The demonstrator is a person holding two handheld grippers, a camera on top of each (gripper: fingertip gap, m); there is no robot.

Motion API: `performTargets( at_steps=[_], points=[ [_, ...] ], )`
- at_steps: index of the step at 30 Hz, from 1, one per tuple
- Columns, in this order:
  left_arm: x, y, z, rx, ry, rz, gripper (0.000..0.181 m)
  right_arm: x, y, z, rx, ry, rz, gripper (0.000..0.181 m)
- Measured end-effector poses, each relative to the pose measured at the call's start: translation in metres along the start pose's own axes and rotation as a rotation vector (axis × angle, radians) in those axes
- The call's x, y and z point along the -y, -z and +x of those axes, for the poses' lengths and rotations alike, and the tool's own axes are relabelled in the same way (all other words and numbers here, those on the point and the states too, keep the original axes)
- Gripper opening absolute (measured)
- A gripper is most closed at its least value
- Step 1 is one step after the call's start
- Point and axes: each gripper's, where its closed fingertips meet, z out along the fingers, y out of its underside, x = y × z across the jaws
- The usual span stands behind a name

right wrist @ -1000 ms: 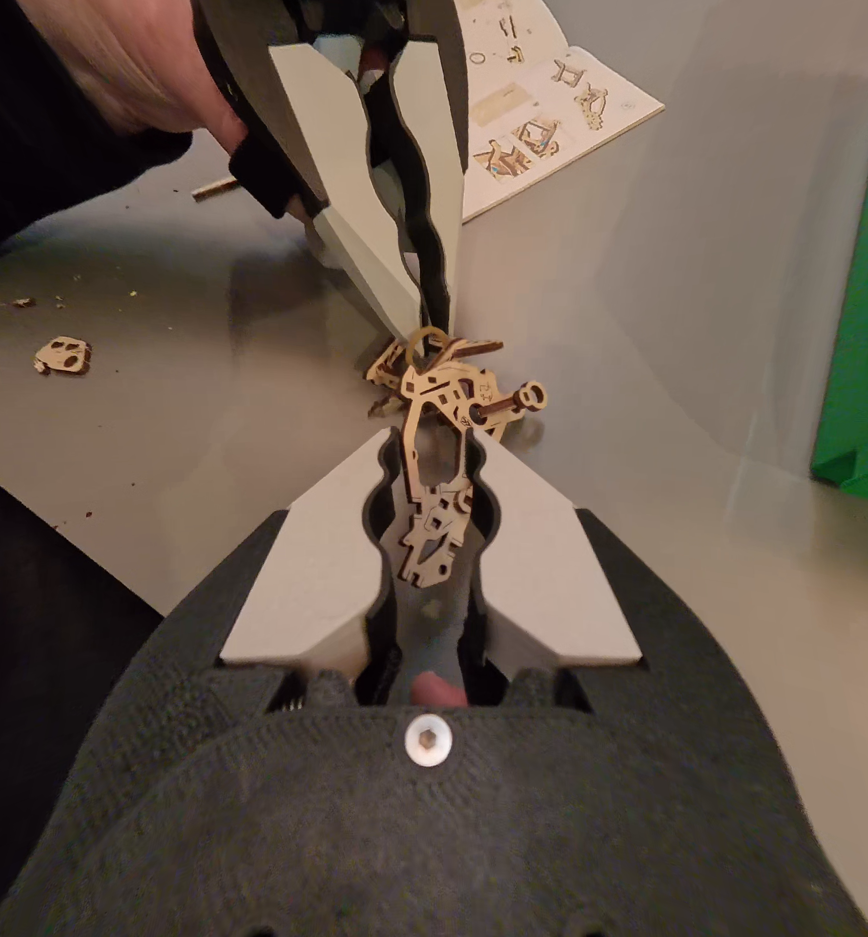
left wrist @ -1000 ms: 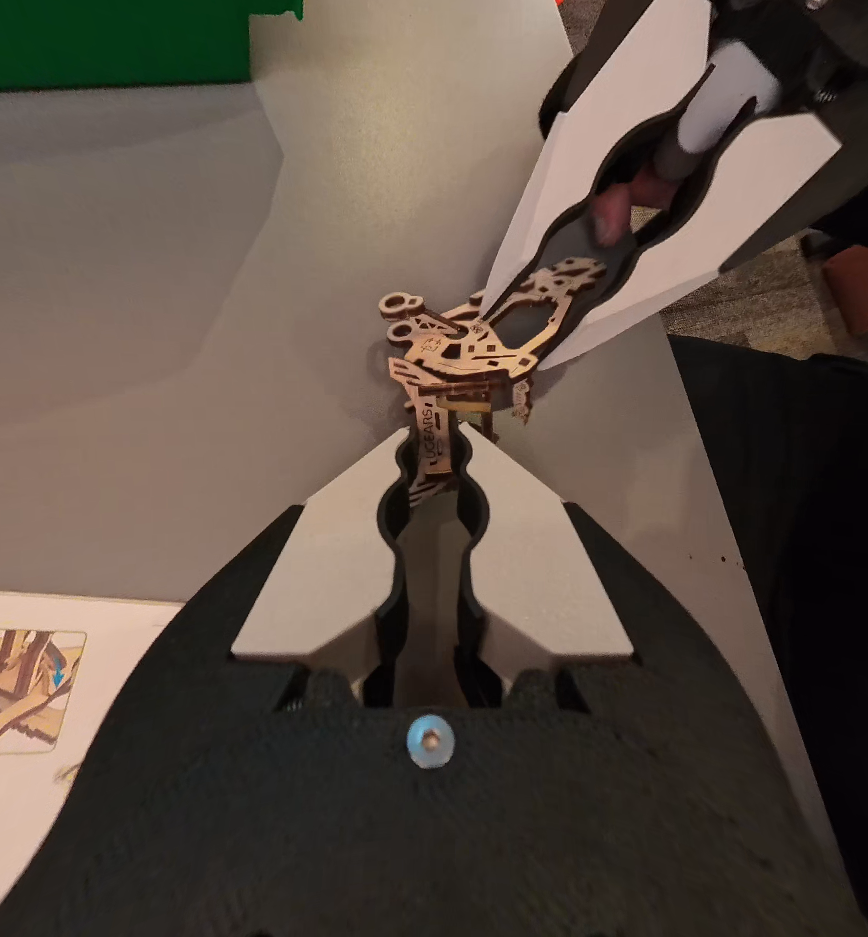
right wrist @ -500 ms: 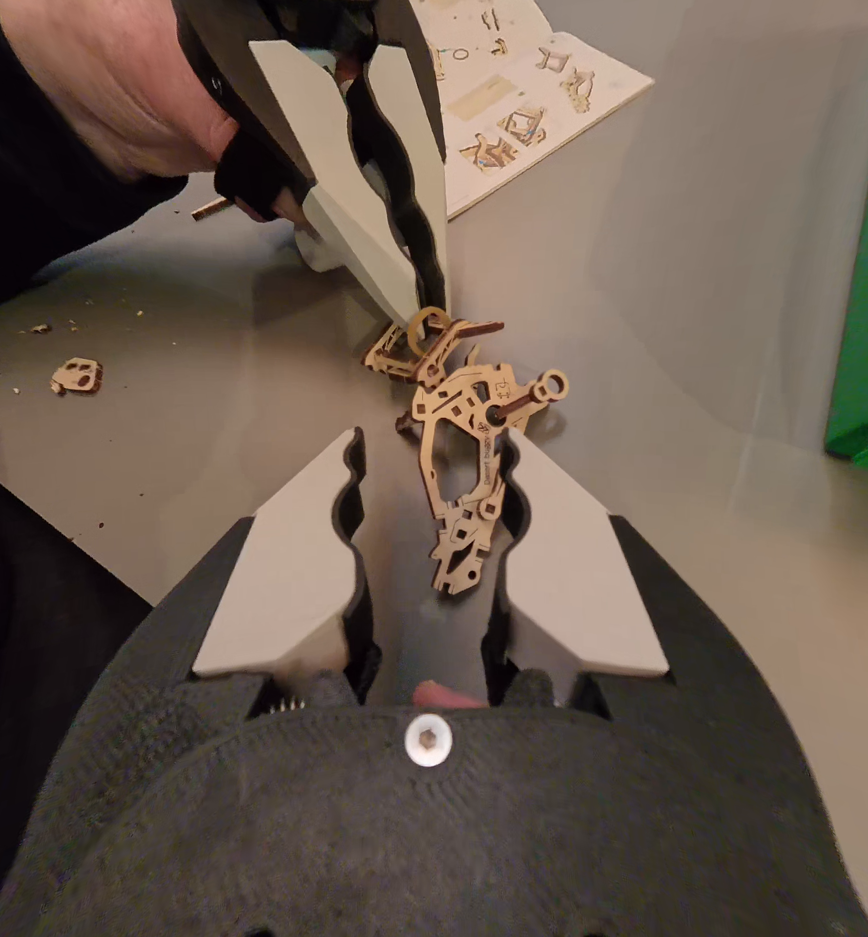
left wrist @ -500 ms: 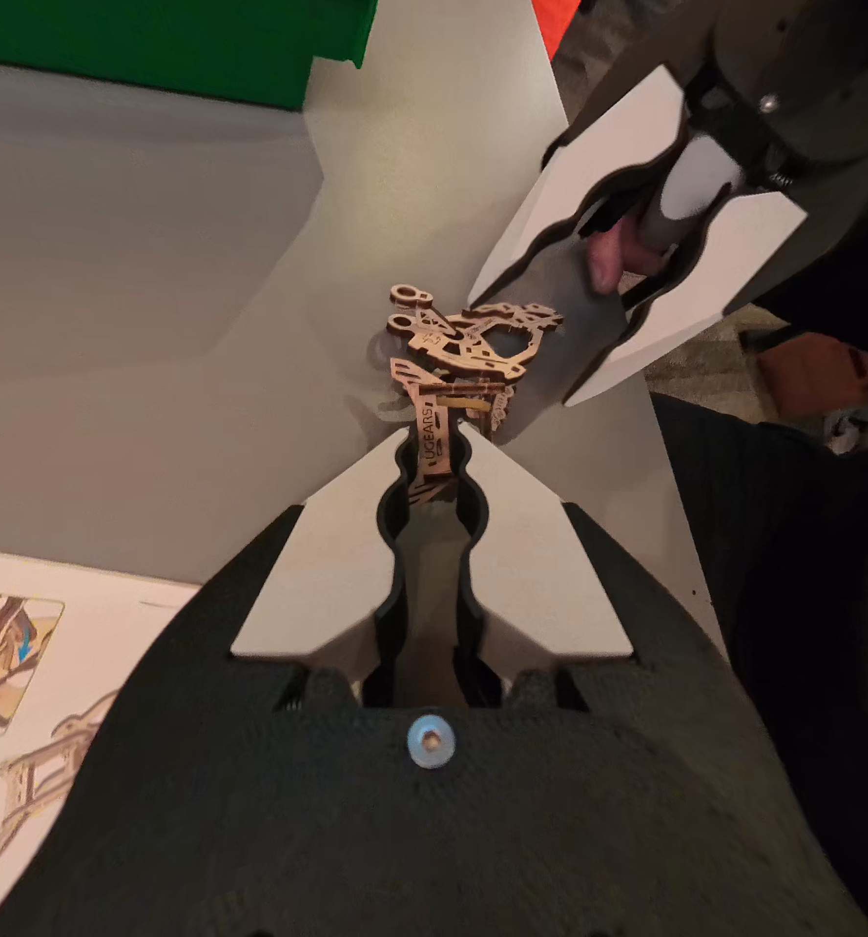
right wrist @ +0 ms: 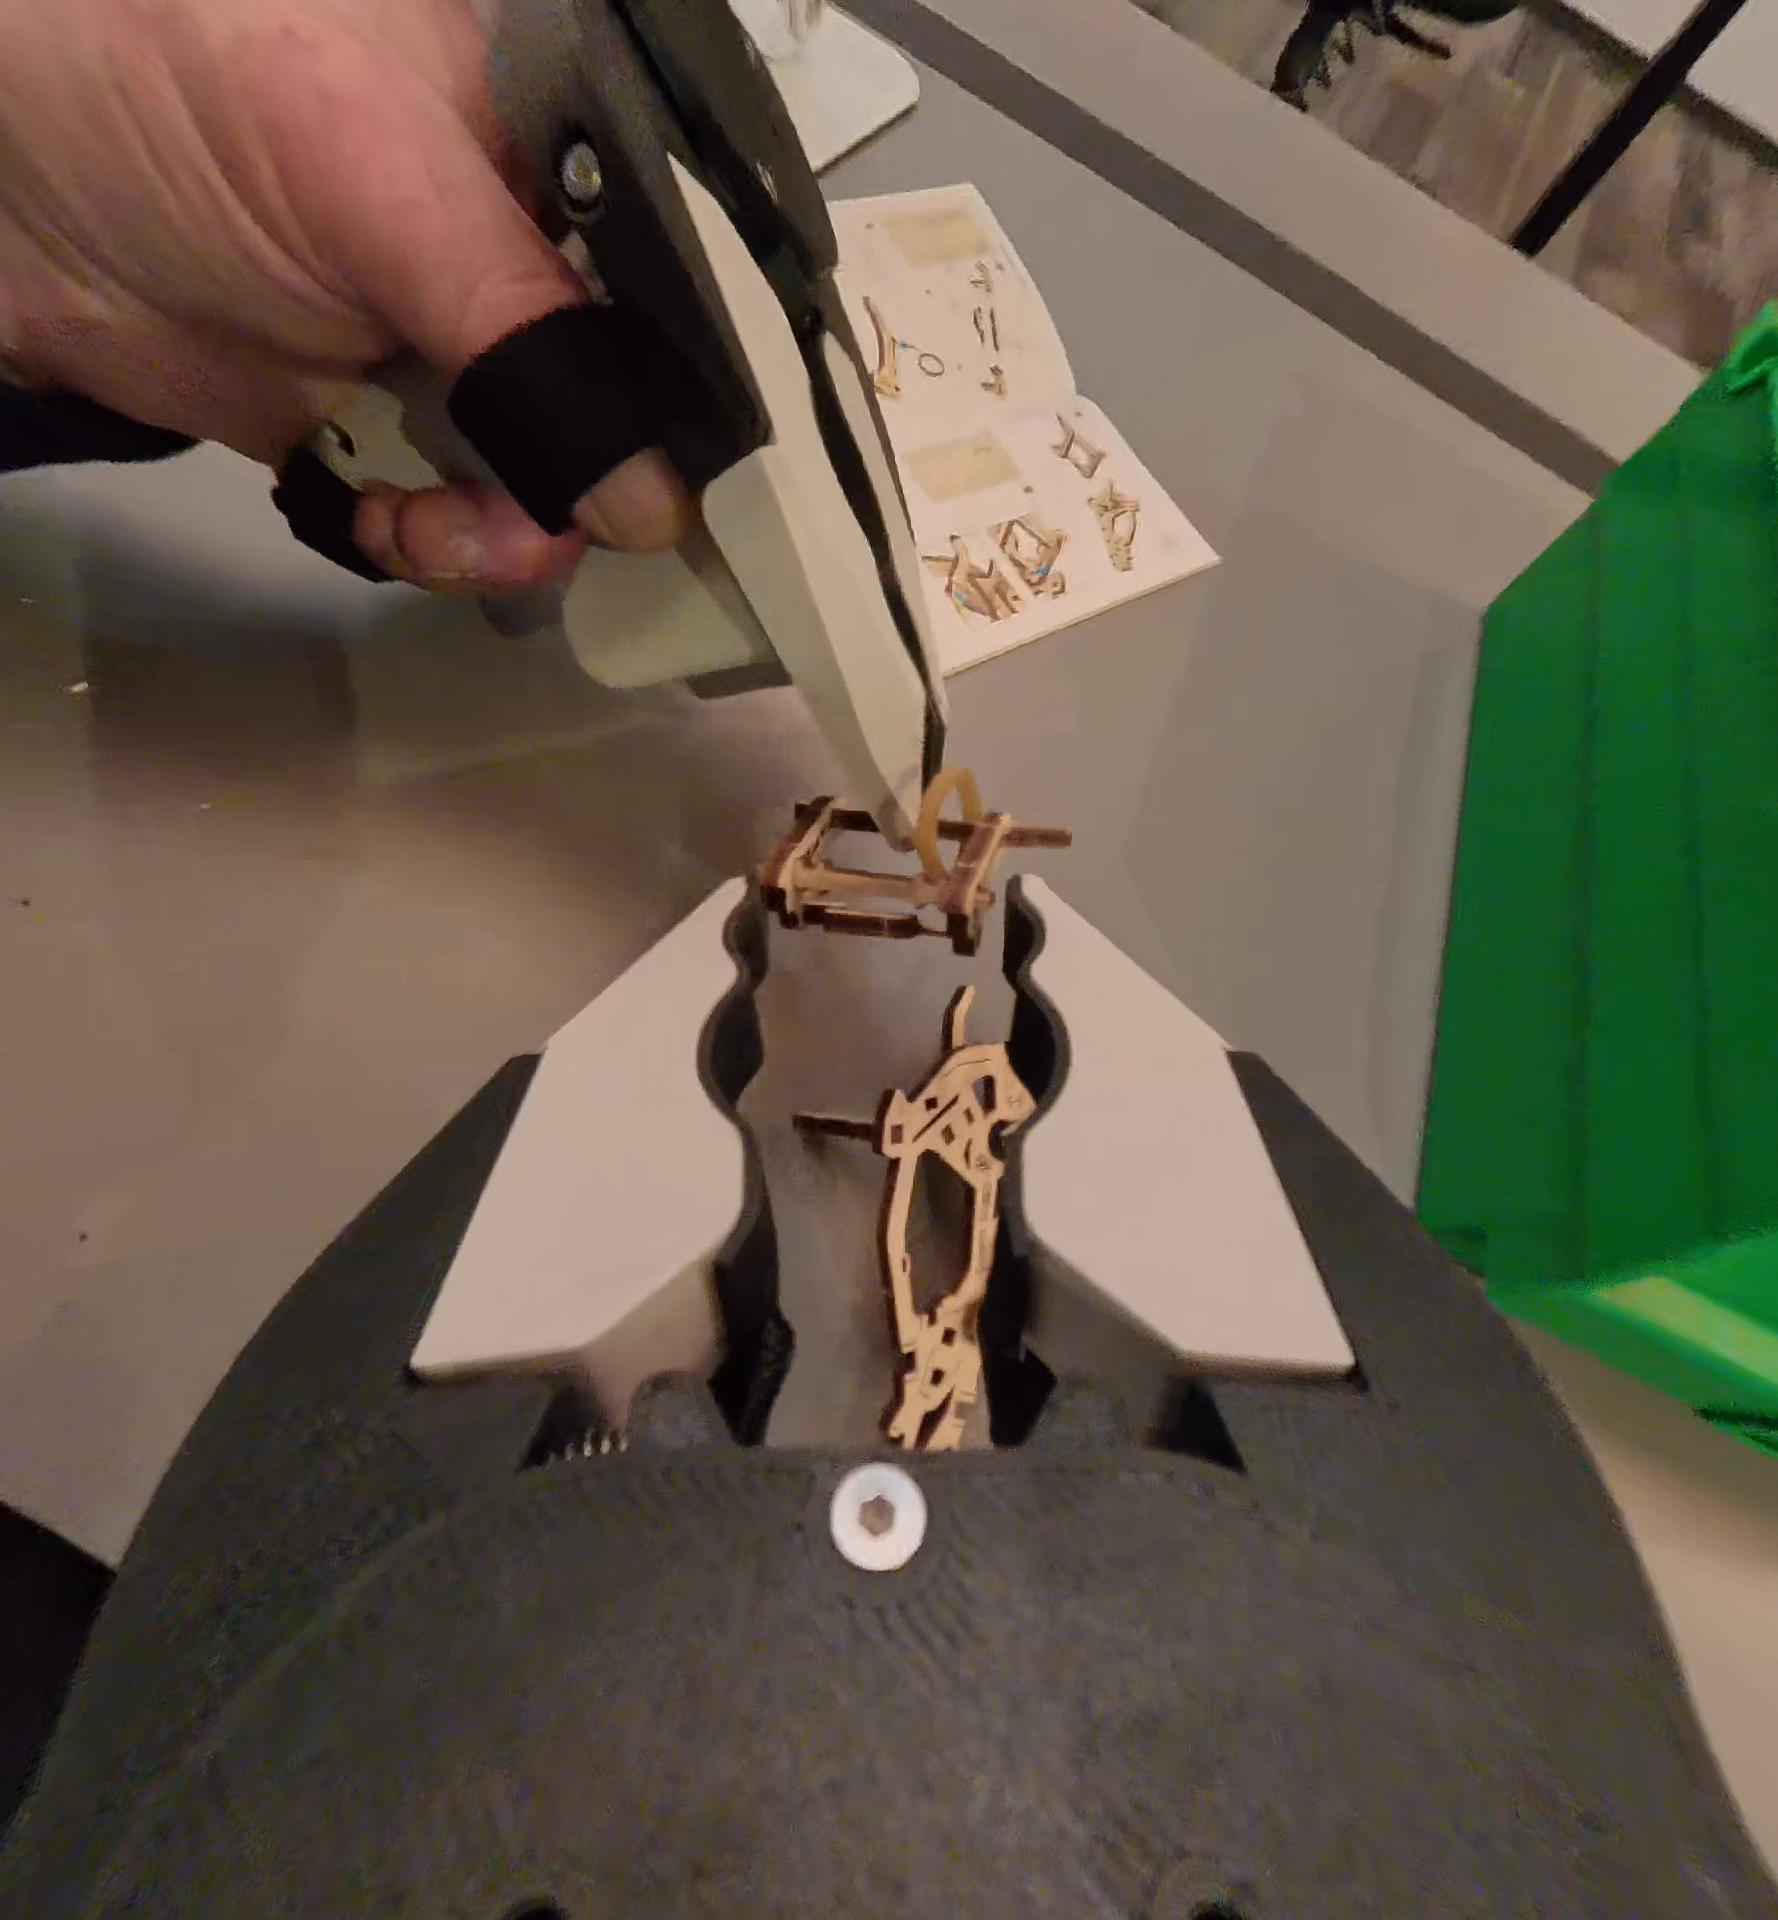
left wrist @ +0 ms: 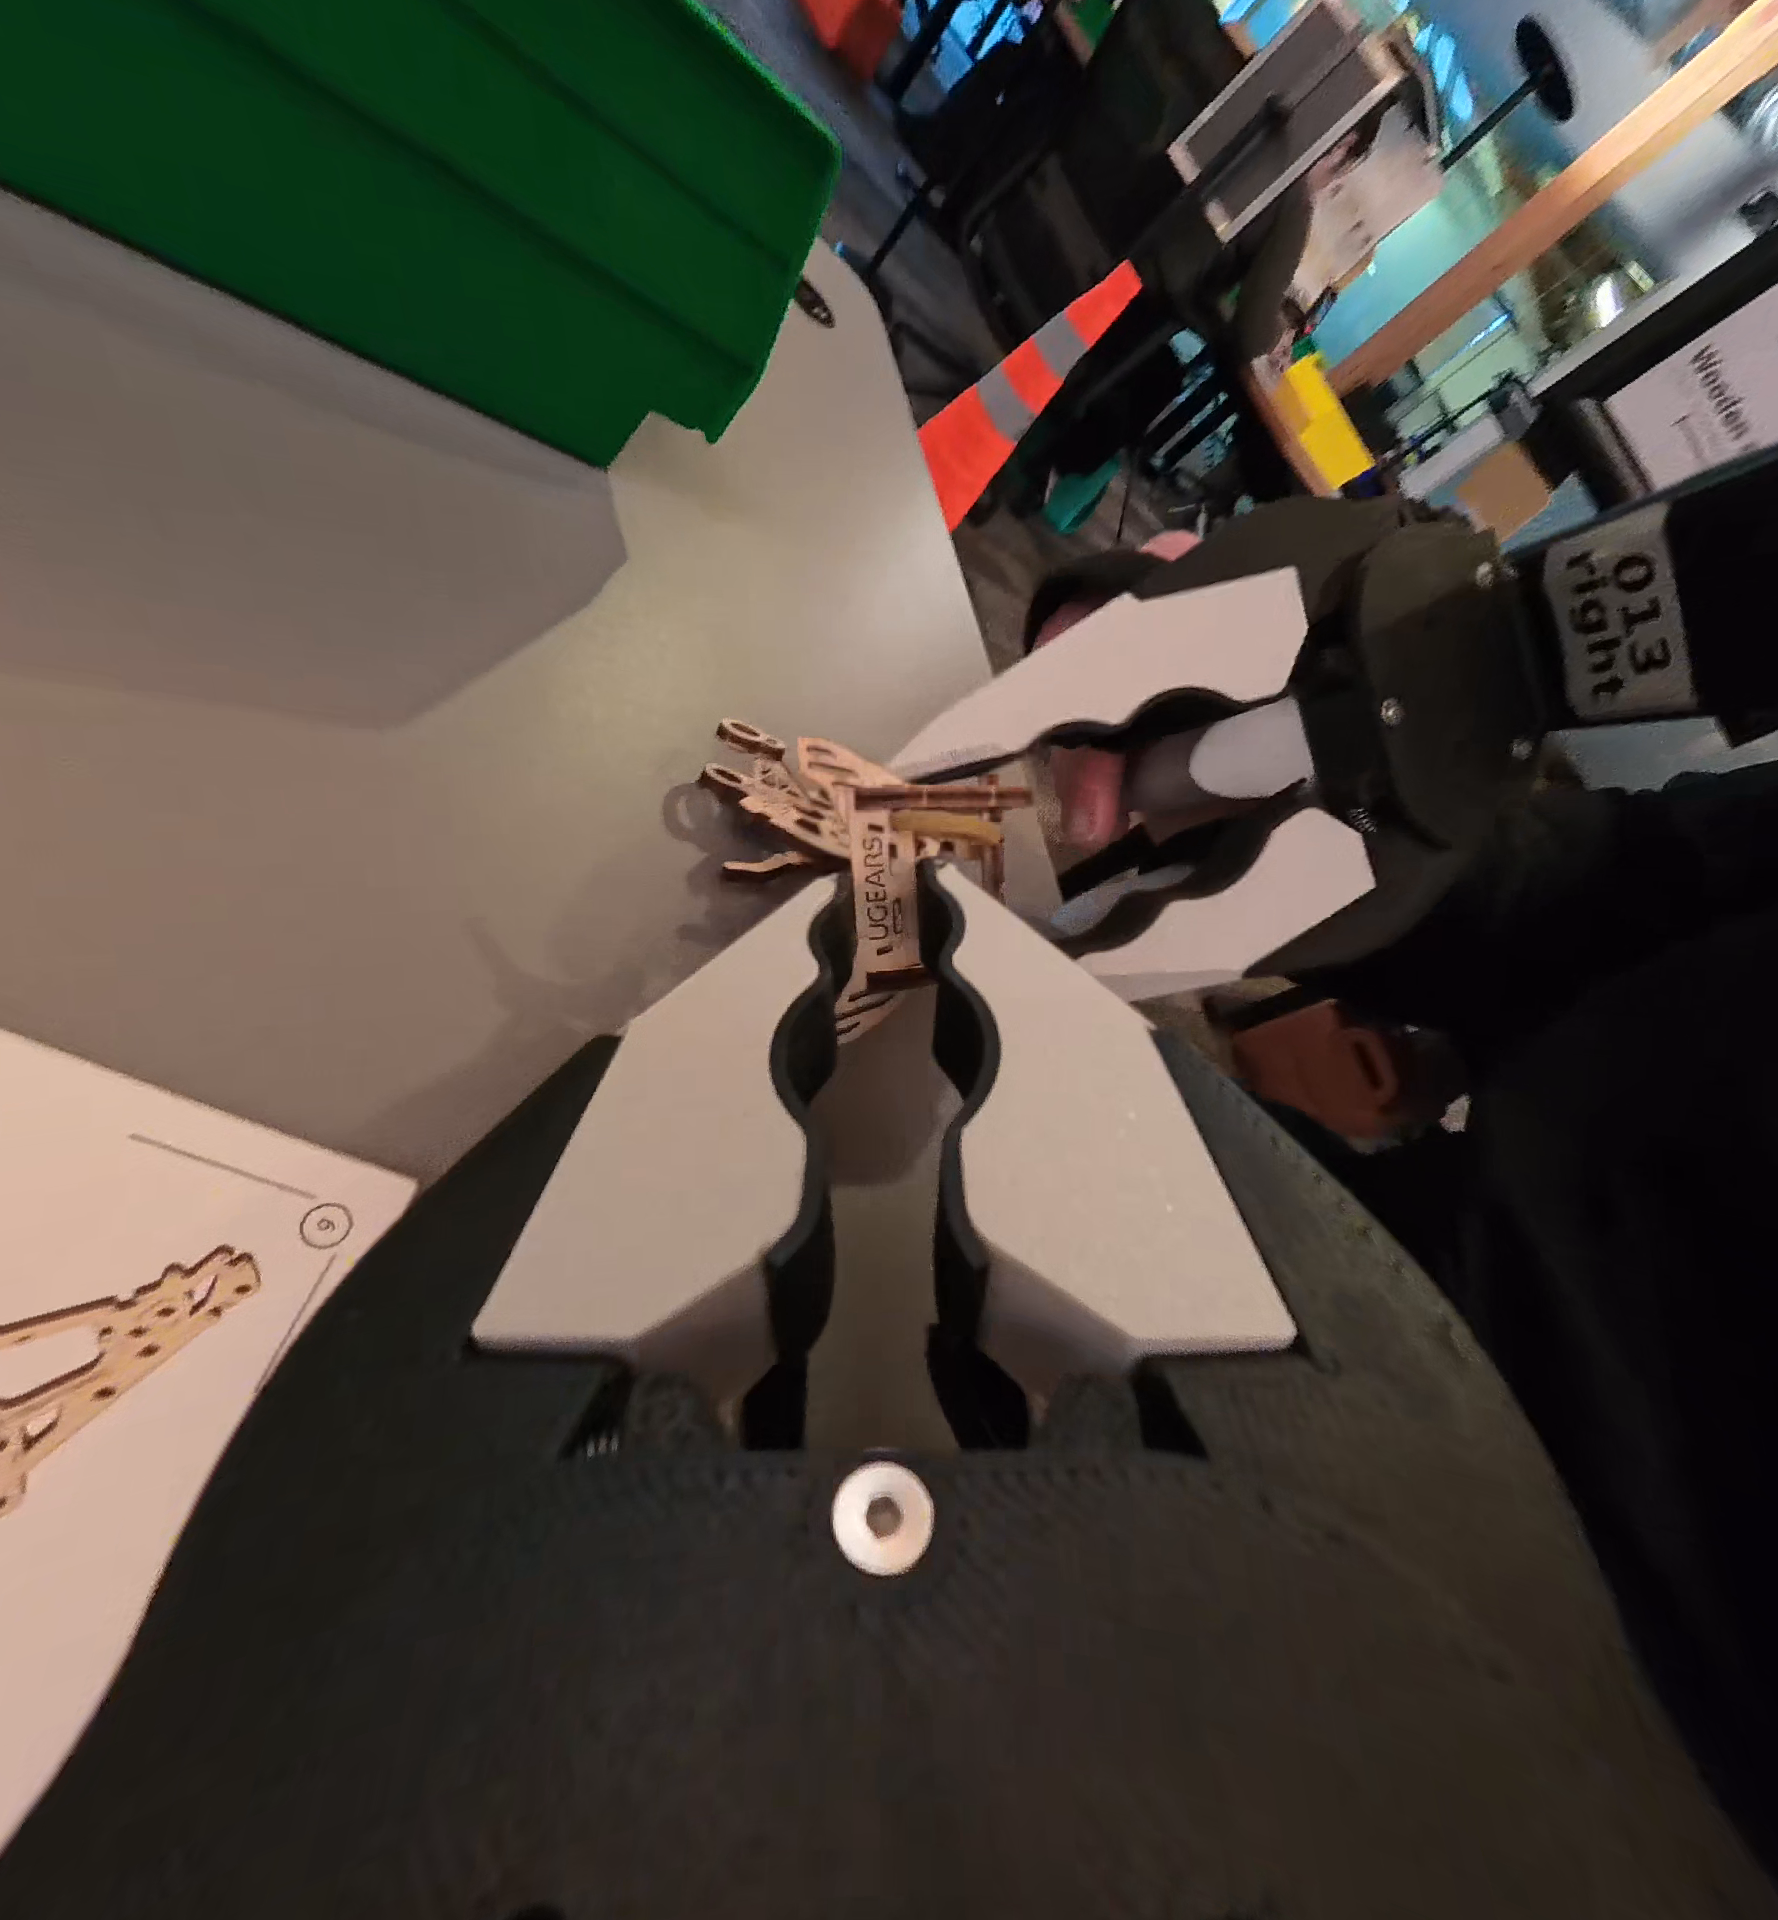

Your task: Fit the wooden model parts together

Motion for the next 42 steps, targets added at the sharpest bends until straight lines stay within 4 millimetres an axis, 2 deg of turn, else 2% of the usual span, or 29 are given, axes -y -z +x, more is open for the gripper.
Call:
performTargets(
  at_steps=[7,10,12,15,25,31,34,38,42],
  points=[
    [0.007,-0.001,0.005,-0.053,0.052,0.059,0.01,0.005,0.007,0.005,0.003,-0.019,0.03,0.039],
    [0.009,-0.002,0.004,-0.065,0.072,0.08,0.01,0.003,0.01,0.011,-0.015,-0.04,0.03,0.047],
    [0.011,-0.003,0.005,-0.081,0.092,0.102,0.009,0.004,0.012,0.011,-0.009,-0.041,0.039,0.041],
    [0.011,-0.003,0.004,-0.09,0.099,0.102,0.009,0.003,0.011,0.01,-0.011,-0.021,0.029,0.035],
    [0.009,-0.006,0.003,-0.091,0.105,0.1,0.009,-0.002,0.011,0.01,-0.001,-0.006,-0.006,0.034],
    [0.01,-0.005,0.006,-0.117,0.097,0.102,0.01,0.0,0.013,0.011,0.031,-0.064,0.033,0.034],
    [0.009,-0.004,0.011,-0.153,0.083,0.082,0.017,0.001,0.016,0.015,0.048,-0.105,0.058,0.035],
    [0.011,-0.001,0.017,-0.135,-0.029,0.068,0.024,0.0,0.018,0.014,0.085,-0.134,0.064,0.035],
    [0.014,0.005,0.02,-0.021,-0.276,0.036,0.027,-0.001,0.022,0.016,0.105,-0.155,0.068,0.035]
  ],
)
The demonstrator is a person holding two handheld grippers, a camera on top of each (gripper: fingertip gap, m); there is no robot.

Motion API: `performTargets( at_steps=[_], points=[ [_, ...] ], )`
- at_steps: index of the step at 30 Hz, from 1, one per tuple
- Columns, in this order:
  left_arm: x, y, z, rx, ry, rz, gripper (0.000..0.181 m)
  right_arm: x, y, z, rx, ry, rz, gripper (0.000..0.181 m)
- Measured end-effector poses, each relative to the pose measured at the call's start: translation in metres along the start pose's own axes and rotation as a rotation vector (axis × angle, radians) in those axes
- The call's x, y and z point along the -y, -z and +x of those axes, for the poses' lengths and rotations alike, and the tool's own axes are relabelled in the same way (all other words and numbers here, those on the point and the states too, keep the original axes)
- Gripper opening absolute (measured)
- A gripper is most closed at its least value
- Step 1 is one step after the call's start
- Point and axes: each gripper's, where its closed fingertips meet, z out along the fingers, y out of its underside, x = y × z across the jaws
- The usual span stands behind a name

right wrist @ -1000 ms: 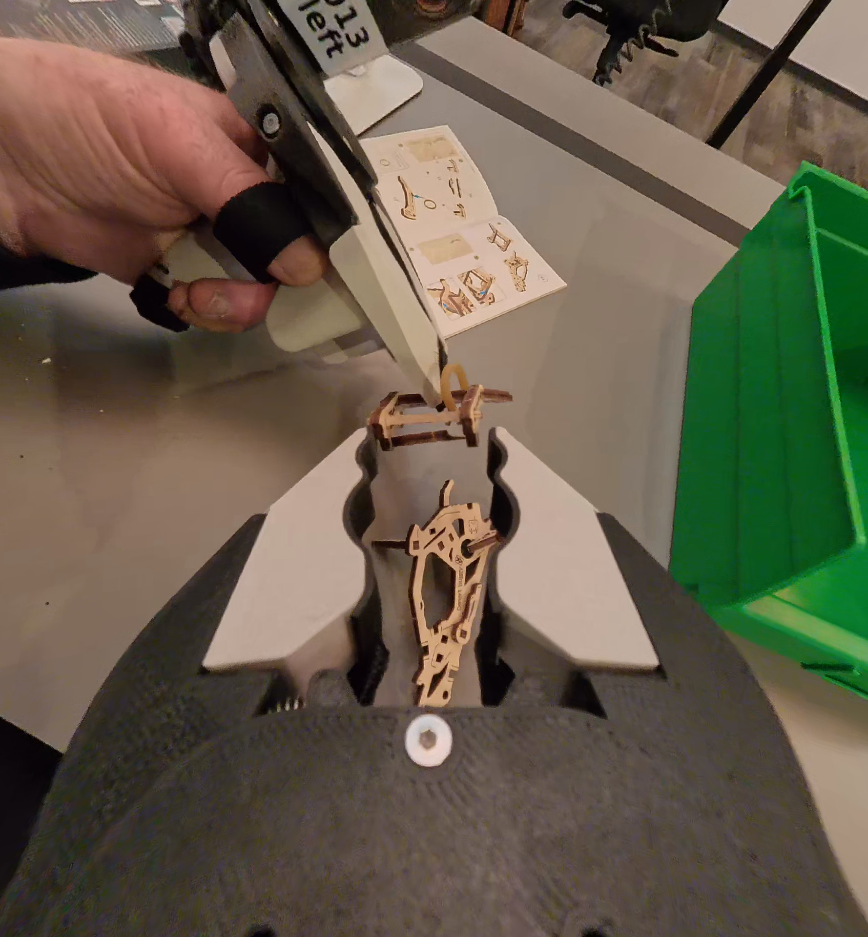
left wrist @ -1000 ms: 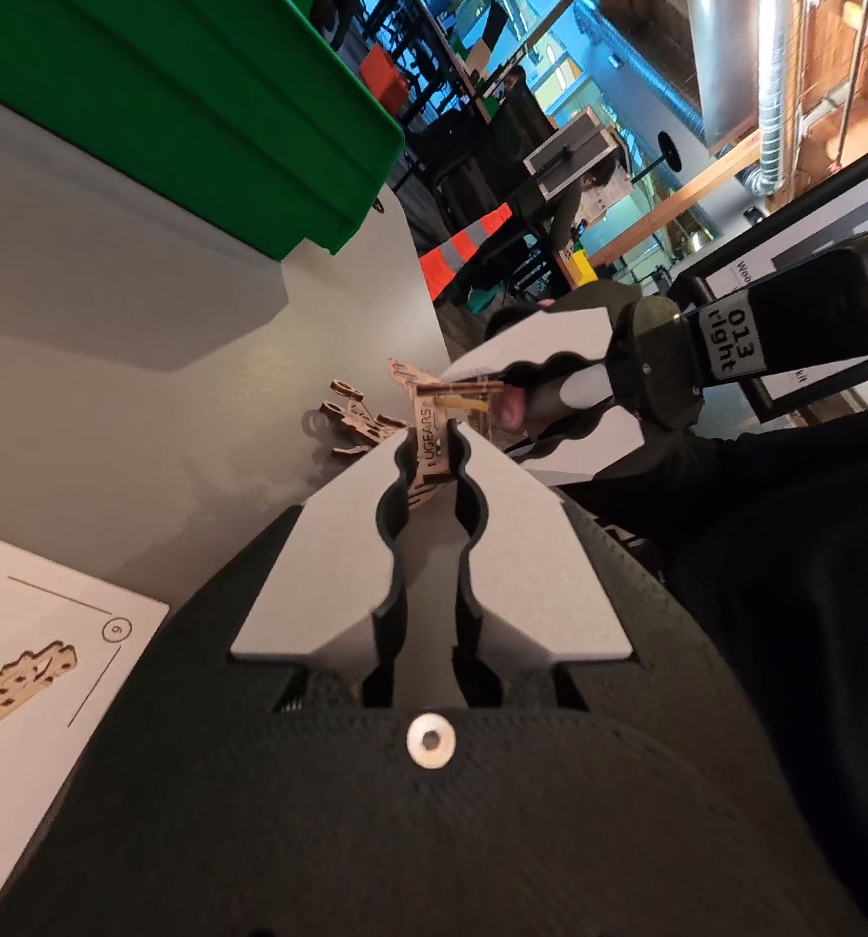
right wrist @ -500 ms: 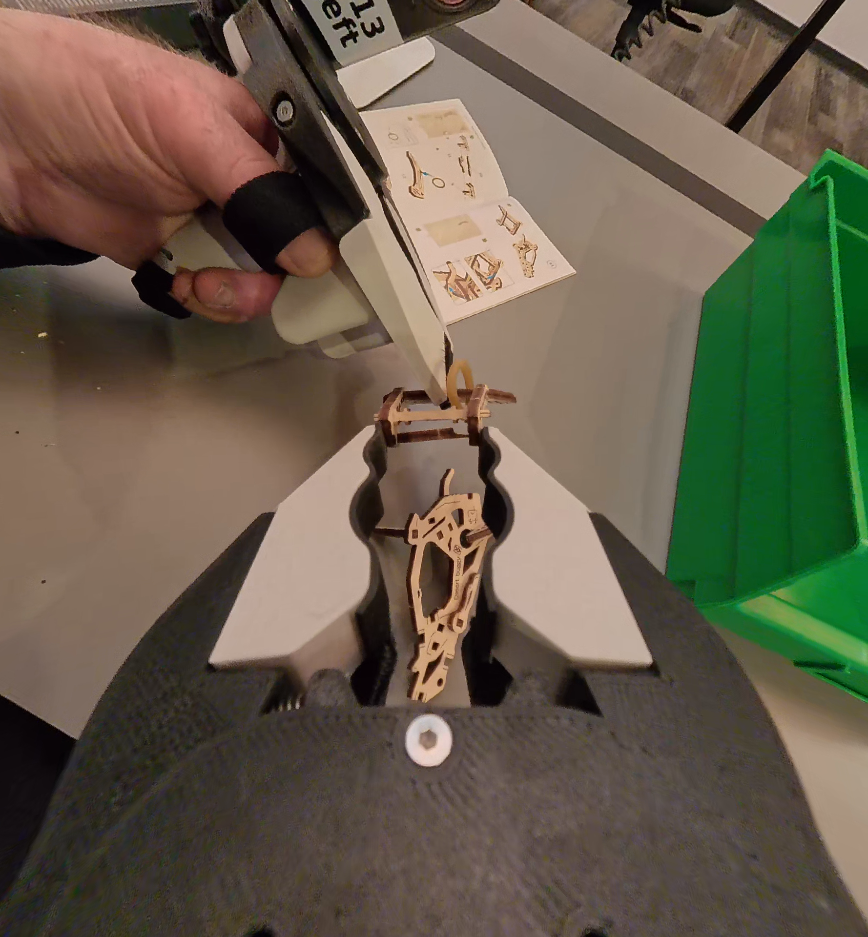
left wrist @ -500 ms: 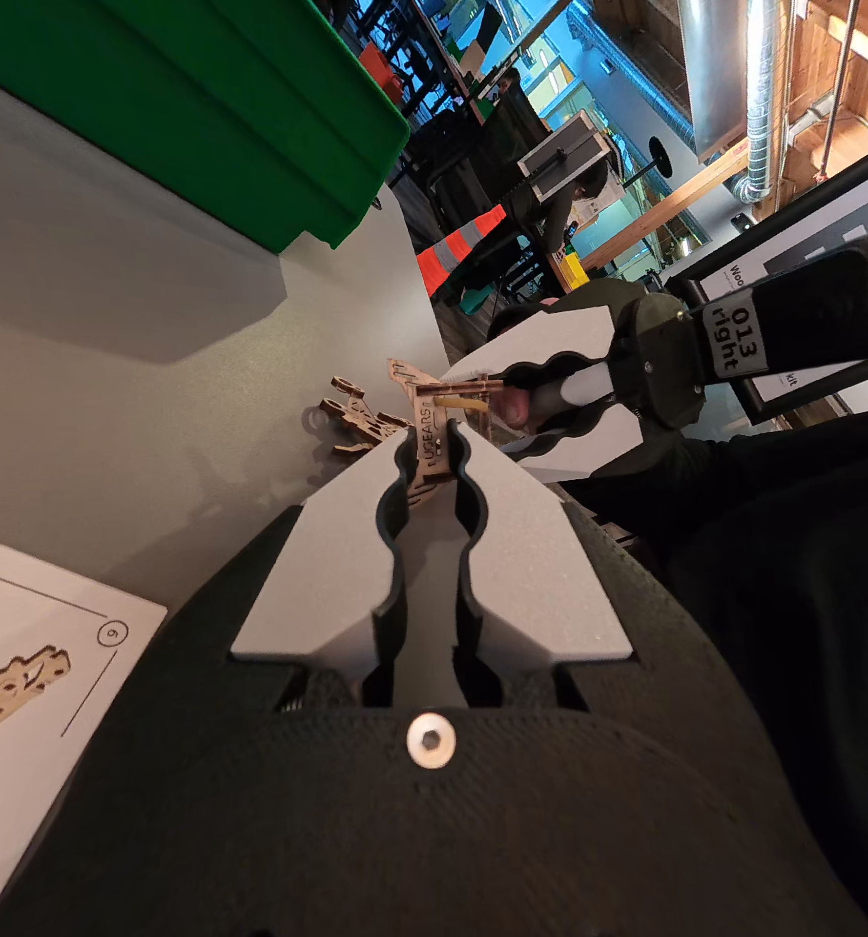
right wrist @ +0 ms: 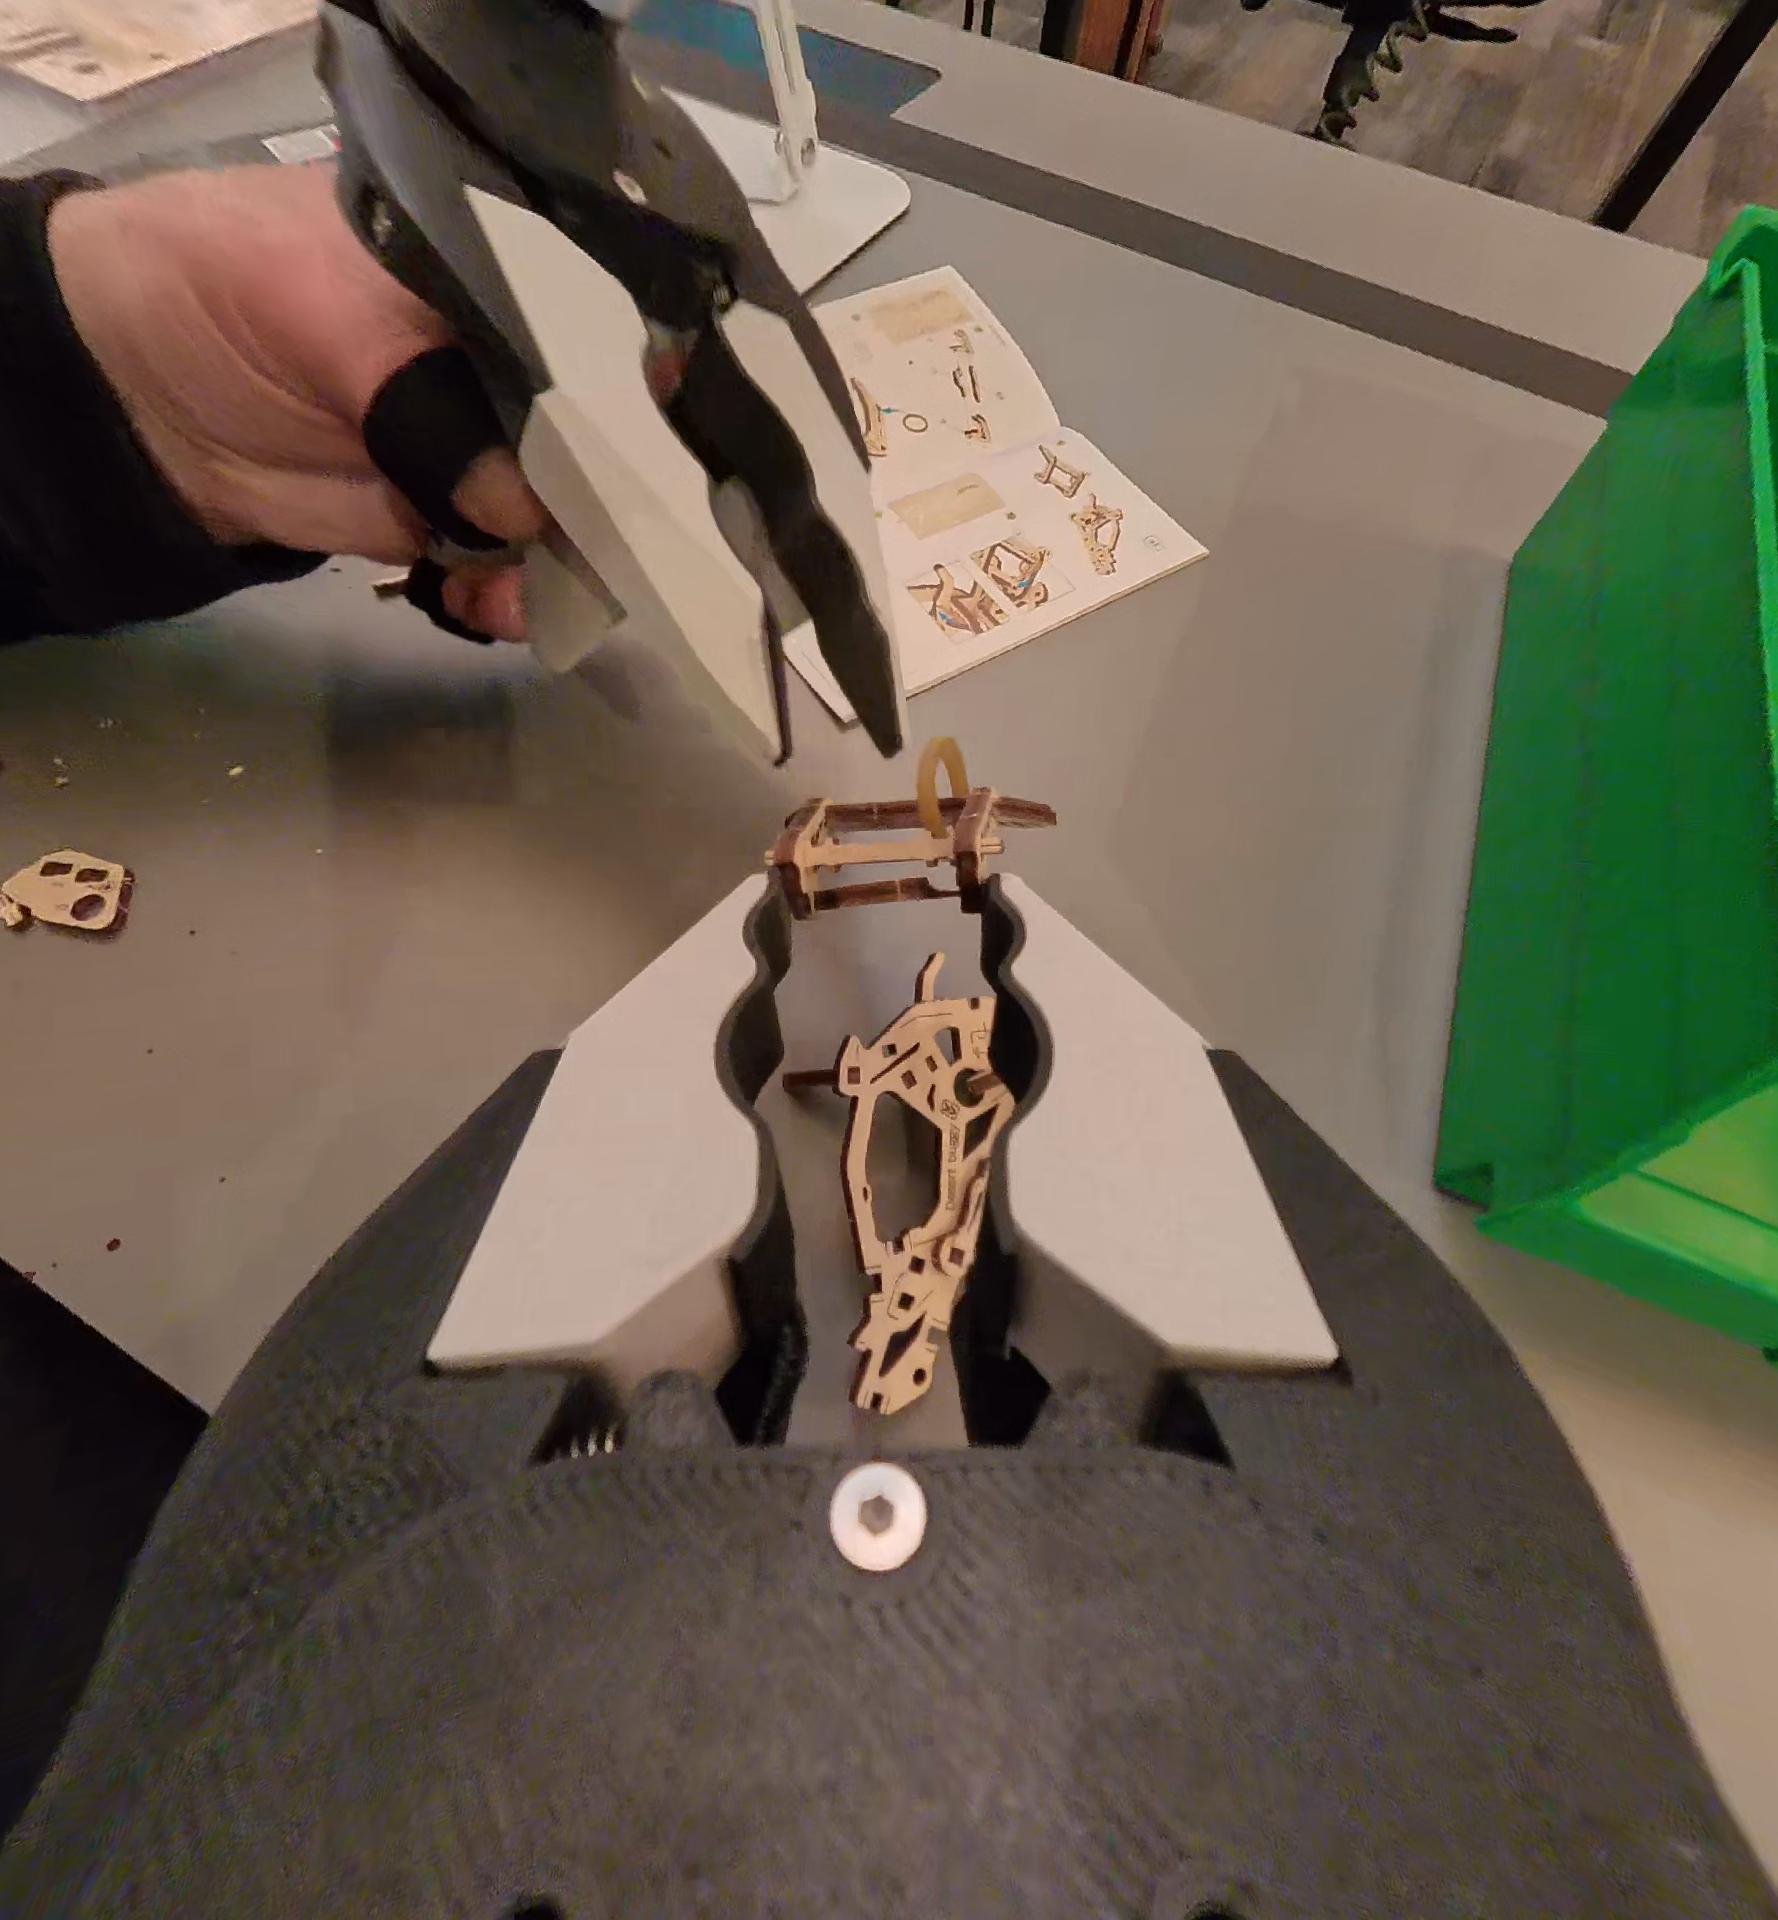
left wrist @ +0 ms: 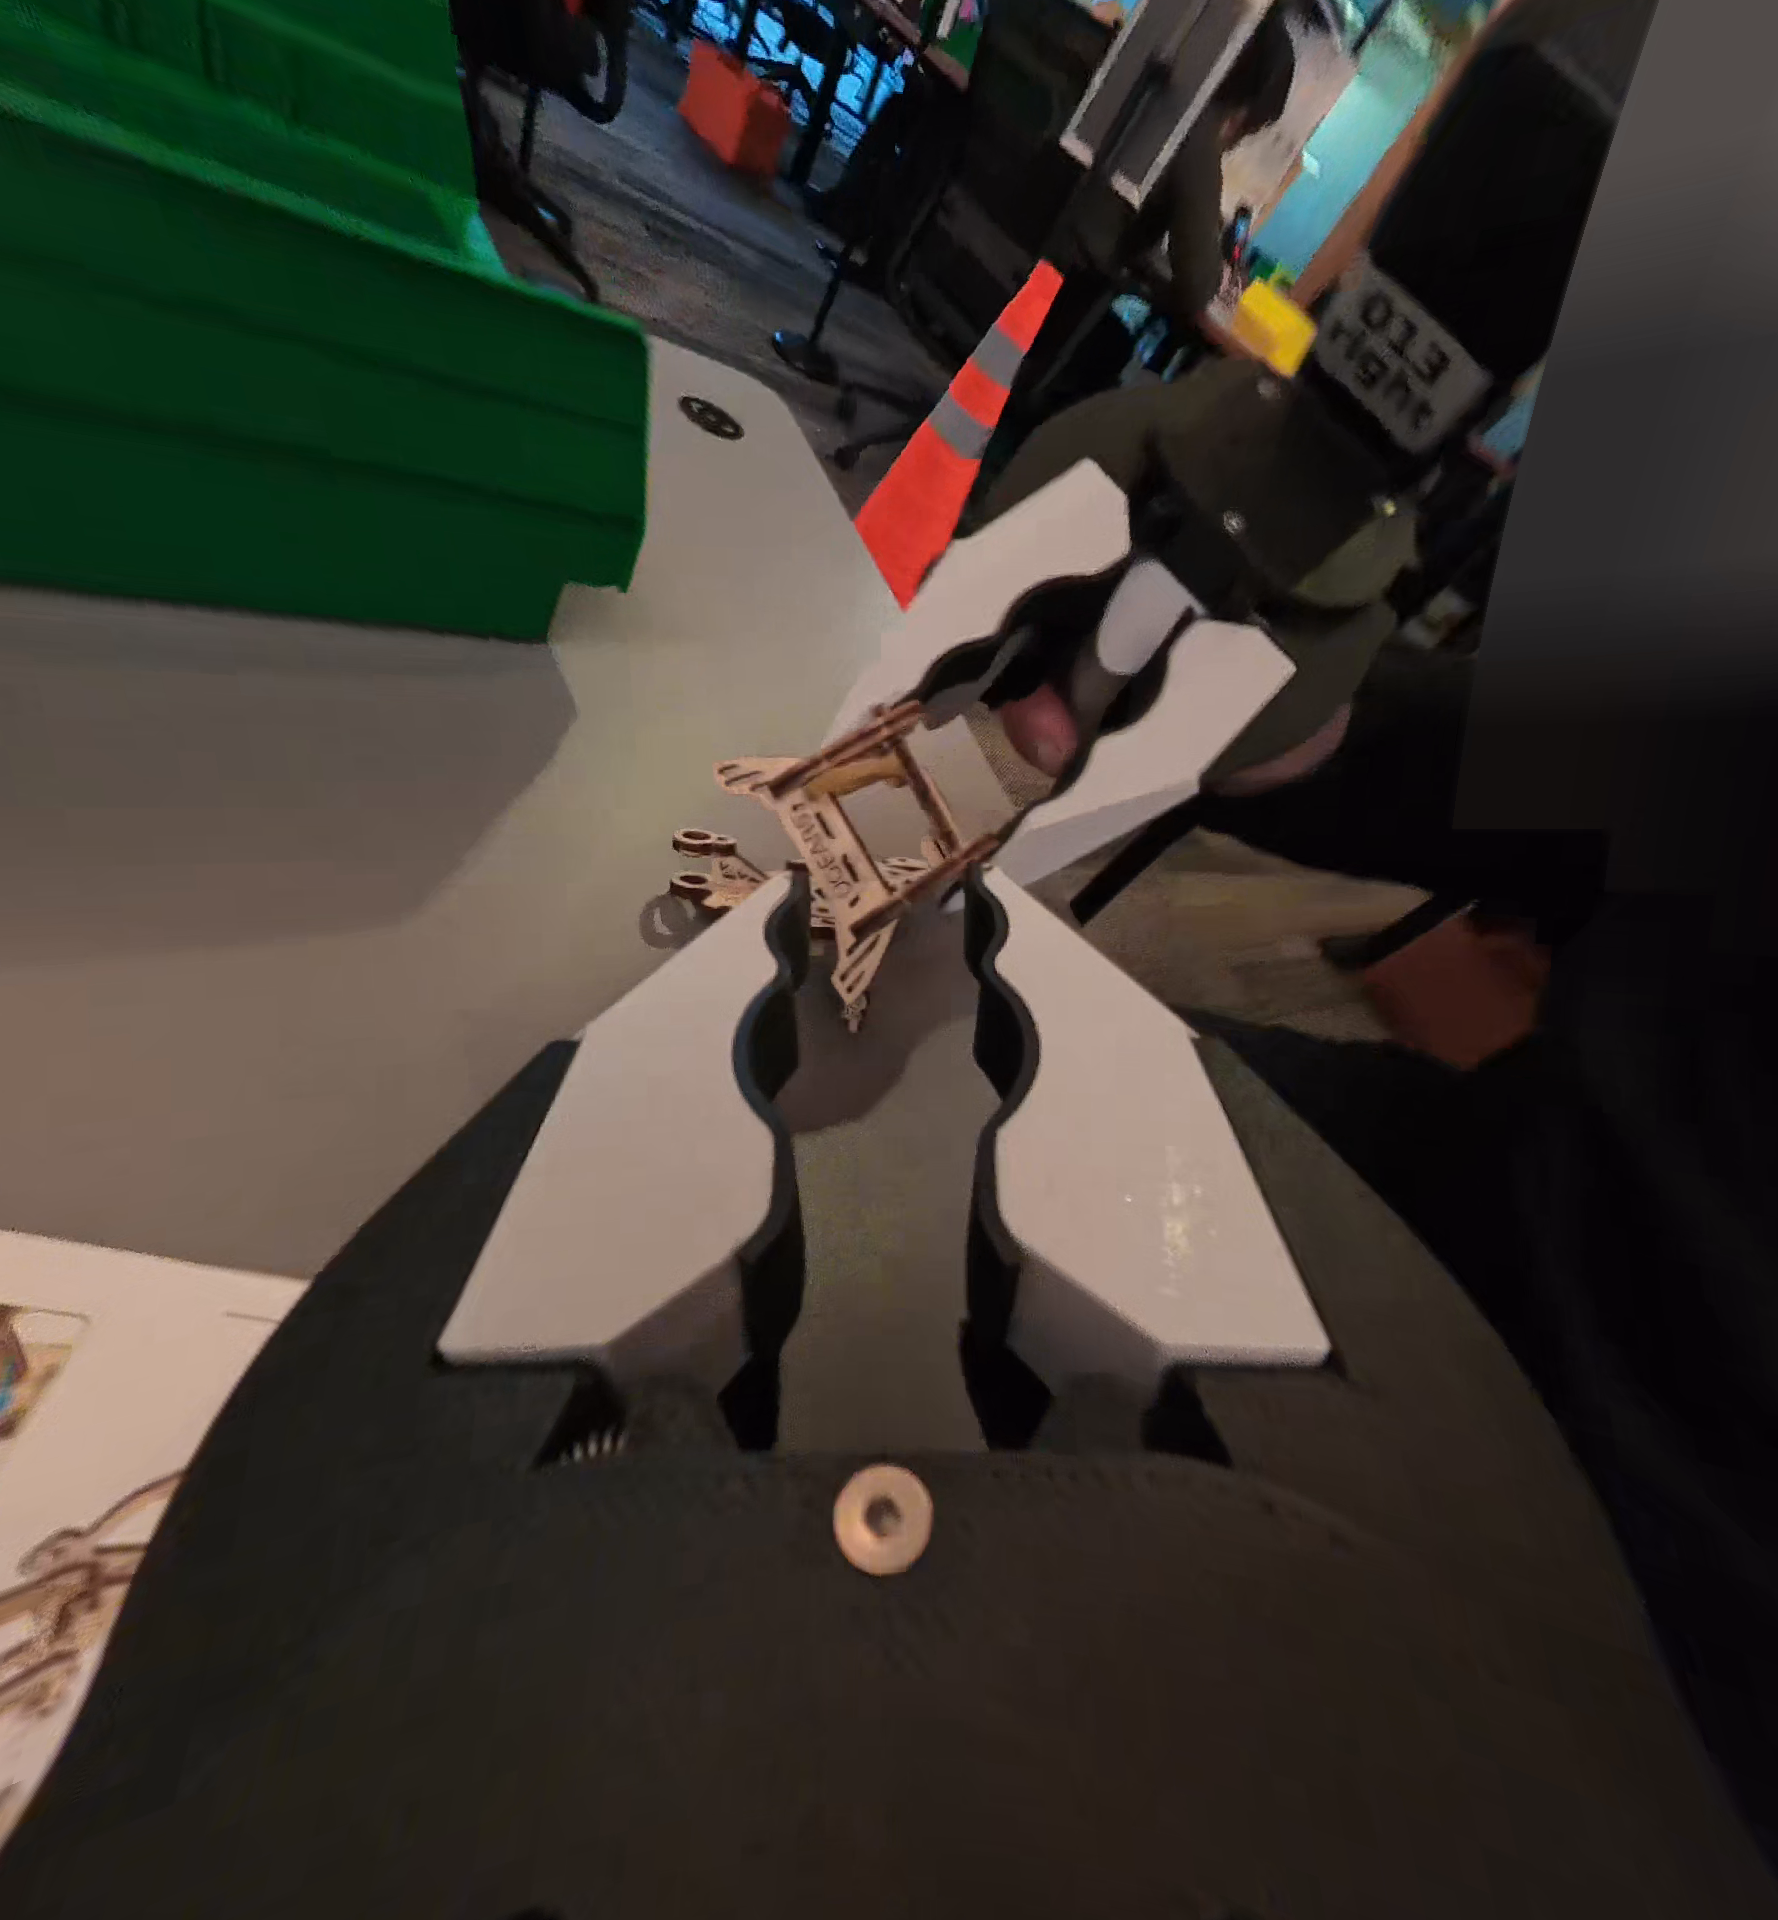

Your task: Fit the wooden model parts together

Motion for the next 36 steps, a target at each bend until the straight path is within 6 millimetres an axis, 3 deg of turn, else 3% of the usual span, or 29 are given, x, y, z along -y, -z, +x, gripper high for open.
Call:
performTargets(
  at_steps=[2,5,9,16,19,25,28,32,36],
  points=[
    [-0.001,-0.001,0.004,0.019,-0.088,-0.035,0.026,0.002,0.001,0.0,0.008,-0.018,0.012,0.035],
    [-0.021,-0.008,-0.005,0.098,-0.15,-0.162,0.028,0.005,0.002,-0.003,0.026,-0.03,0.023,0.034],
    [-0.014,-0.012,0.003,0.02,-0.09,-0.075,0.013,0.006,0.004,-0.004,0.03,-0.021,0.029,0.034],
    [-0.013,-0.012,0.004,-0.015,-0.075,-0.045,0.011,0.007,0.004,-0.003,0.004,0.011,0.031,0.035],
    [-0.013,-0.011,0.002,-0.019,-0.061,-0.029,0.011,0.007,0.005,-0.002,-0.006,0.026,0.019,0.044],
    [-0.012,-0.008,0.018,-0.148,-0.068,-0.006,0.011,0.014,0.018,-0.007,0.086,0.02,0.058,0.047],
    [-0.018,-0.005,0.025,-0.187,-0.1,-0.054,0.011,0.017,0.033,-0.006,0.176,-0.01,0.098,0.041],
    [-0.034,0.001,0.027,-0.161,-0.219,-0.184,0.011,0.012,0.055,0.004,0.213,0.025,0.097,0.017],
    [-0.046,0.0,0.029,-0.175,-0.265,-0.246,0.011,0.006,0.057,0.002,0.233,0.11,0.069,0.005]
  ],
)
